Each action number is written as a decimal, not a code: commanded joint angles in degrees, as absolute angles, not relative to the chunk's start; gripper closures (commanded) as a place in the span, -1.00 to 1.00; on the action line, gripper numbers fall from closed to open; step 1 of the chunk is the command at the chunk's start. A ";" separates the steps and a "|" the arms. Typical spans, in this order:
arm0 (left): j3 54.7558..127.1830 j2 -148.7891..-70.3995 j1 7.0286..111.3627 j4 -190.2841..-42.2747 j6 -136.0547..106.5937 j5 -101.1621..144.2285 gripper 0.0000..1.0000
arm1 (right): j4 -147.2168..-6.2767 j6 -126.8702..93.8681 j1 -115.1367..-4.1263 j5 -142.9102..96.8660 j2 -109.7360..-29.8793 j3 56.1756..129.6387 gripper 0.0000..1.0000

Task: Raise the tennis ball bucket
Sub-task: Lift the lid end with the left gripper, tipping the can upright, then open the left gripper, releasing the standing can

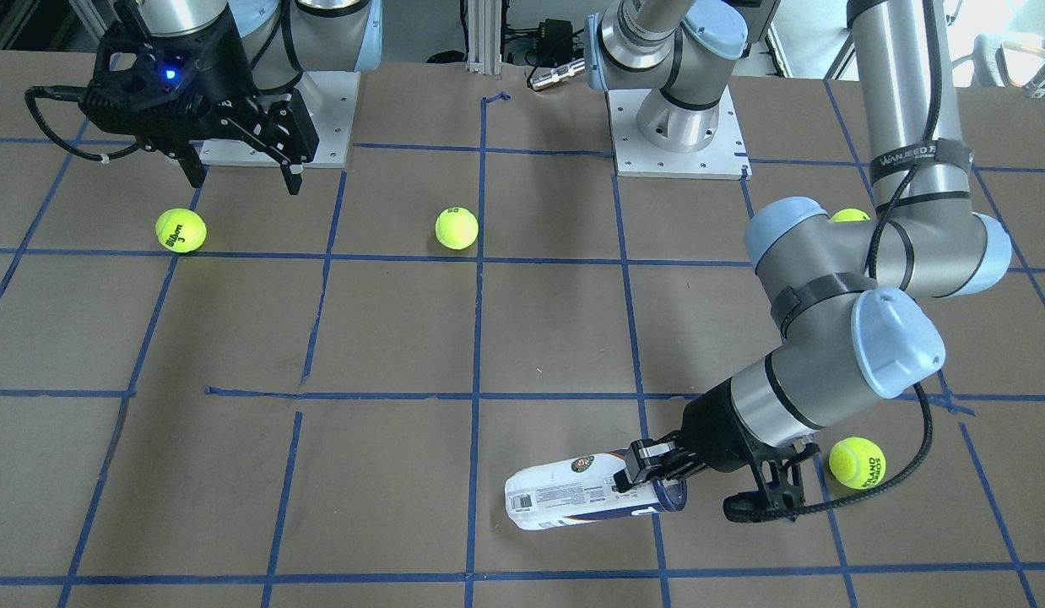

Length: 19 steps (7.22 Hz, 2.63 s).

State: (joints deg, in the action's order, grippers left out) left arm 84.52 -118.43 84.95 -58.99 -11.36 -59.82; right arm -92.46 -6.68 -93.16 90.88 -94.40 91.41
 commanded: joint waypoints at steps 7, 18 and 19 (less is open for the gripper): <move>75.06 -118.47 99.31 -68.91 -5.36 -91.49 1.00 | -92.46 -6.68 -93.16 90.70 -94.39 91.41 -1.00; 75.24 -111.73 99.67 -74.31 -5.01 -88.15 -1.00 | -92.37 -6.68 -93.16 90.88 -94.39 91.41 -1.00; 74.10 -108.75 98.88 -77.57 -5.01 -88.33 -1.00 | -92.37 -6.59 -93.16 90.88 -94.48 91.41 -1.00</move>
State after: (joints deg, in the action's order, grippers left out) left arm 75.18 -112.06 99.63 -73.58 -5.07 -88.33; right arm -92.37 -6.66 -93.16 90.88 -94.42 91.41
